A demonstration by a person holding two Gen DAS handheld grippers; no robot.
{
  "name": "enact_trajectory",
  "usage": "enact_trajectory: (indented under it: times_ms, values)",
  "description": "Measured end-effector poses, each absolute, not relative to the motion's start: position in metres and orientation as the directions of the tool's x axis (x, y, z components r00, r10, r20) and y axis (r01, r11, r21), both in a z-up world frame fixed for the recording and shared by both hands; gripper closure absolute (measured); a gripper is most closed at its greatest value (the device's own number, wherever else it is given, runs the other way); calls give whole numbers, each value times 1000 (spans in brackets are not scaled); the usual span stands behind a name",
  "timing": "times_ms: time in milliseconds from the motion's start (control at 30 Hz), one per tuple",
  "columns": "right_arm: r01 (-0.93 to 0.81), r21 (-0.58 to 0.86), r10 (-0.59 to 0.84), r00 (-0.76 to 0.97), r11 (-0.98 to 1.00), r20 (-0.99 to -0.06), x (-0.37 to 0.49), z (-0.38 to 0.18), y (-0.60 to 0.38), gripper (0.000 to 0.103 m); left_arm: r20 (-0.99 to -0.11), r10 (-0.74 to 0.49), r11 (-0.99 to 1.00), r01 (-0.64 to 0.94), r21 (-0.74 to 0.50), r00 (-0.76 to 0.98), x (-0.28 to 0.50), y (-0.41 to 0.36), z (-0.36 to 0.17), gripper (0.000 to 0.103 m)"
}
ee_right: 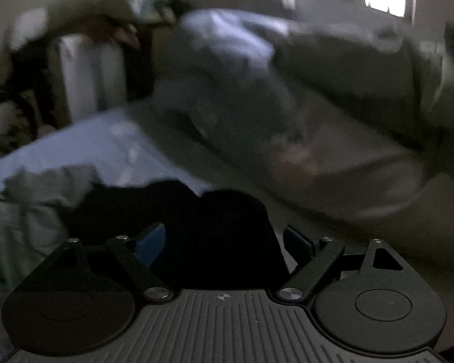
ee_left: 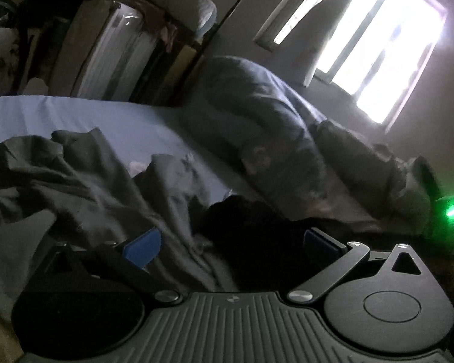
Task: Fold clothes
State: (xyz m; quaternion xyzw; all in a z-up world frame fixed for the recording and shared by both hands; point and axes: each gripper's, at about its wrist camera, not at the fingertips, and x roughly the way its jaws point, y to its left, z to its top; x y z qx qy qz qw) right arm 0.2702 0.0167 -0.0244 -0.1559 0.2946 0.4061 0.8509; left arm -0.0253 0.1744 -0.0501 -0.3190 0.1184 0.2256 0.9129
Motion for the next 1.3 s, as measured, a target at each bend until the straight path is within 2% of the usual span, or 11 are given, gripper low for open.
enact_trajectory:
  times_ms: [33, 100, 133, 167, 267, 467, 600, 800, 900, 1100, 1300]
  values:
    - [-787, -47, 581, 492, 615, -648, 274, -33, 24, 18, -357, 330, 691, -481, -539, 874, -24, 175, -50, 0]
    - [-799, -75, 566, 485, 597, -666, 274, -46, 33, 36, -373, 314, 685, -480, -548, 873, -21, 177, -53, 0]
    - [-798, -85, 565, 493, 597, -661, 270, -48, 33, 66, -381, 309, 684, -482, -548, 871, -19, 178, -55, 0]
    - [-792, -108, 561, 514, 601, -649, 263, -48, 33, 88, -393, 303, 687, -485, -541, 868, -18, 179, -57, 0]
    - [-812, -176, 610, 543, 556, -577, 224, -40, 27, 98, -427, 290, 687, -496, -530, 857, -18, 184, -62, 0]
    - [-856, -315, 730, 515, 410, -449, 107, -32, -5, 100, -410, 302, 654, -500, -568, 861, -43, 204, -60, 0]
    - [-894, -347, 781, 425, 284, -457, 31, -46, -26, 100, -389, 284, 641, -476, -603, 876, -56, 217, -58, 0]
    - [-920, -349, 774, 352, 181, -527, -39, -77, -31, 100, -367, 218, 730, -401, -554, 904, -63, 214, -50, 0]
    - [-939, -299, 779, 315, 171, -542, -50, -87, -32, 100, -435, 186, 741, -416, -527, 881, -61, 214, -64, 0]
    - [-942, -209, 788, 334, 263, -518, -49, -86, -38, 100, -550, 247, 627, -565, -537, 797, -77, 238, -95, 0]
    - [-921, -40, 819, 363, 387, -444, -35, -59, -53, 102, -448, 127, 441, -455, -774, 885, -85, 261, -127, 0]
